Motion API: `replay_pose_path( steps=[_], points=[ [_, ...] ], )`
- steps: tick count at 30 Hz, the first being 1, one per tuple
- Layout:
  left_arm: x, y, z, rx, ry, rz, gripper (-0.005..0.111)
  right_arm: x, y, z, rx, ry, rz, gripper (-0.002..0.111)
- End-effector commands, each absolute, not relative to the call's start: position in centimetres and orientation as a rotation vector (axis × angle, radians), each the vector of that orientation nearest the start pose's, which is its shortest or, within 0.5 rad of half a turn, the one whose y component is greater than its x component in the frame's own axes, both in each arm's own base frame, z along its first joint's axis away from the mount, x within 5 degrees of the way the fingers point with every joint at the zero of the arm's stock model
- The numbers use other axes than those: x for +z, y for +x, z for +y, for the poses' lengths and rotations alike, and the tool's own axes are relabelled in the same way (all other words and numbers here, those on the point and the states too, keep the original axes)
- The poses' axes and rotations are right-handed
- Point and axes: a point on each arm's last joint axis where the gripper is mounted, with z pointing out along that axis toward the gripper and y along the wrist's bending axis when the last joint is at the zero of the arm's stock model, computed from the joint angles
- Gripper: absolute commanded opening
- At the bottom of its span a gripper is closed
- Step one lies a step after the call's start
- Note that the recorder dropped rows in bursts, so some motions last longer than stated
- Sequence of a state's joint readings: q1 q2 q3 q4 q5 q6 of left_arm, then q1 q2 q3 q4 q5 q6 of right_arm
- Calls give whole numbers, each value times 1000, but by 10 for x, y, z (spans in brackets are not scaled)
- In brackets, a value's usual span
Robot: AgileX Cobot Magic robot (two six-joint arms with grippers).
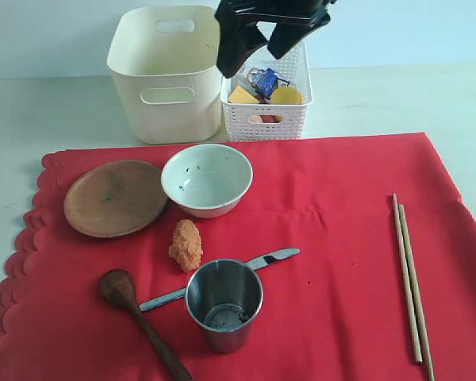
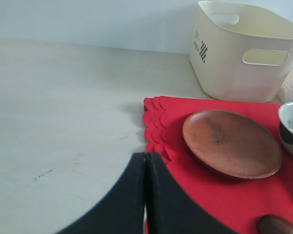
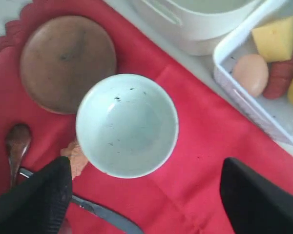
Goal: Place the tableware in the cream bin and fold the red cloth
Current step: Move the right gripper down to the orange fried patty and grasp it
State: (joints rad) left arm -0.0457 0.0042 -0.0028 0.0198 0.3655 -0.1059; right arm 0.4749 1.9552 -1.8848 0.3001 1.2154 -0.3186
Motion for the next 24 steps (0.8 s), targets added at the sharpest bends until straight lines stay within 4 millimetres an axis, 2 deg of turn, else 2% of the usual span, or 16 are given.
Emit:
replay_pose_path(
  steps=[1,7,11,18,24],
  points=[
    [181,53,-1,-83,-47,1839,0,324,347,240,490,-1076,2534,78],
    [181,53,-1,-83,-47,1839,0,325,321,273,492,-1186,2500,78],
    [181,53,-1,-83,-47,1839,0,322,308,286,486,-1230,2500,78],
    [181,53,-1,-83,-47,1839,0,288,286,295,367,-1295,2582,78],
    [181,53,-1,-83,-47,1839,0,258,277,298,314,-1261,2609,78]
  ],
)
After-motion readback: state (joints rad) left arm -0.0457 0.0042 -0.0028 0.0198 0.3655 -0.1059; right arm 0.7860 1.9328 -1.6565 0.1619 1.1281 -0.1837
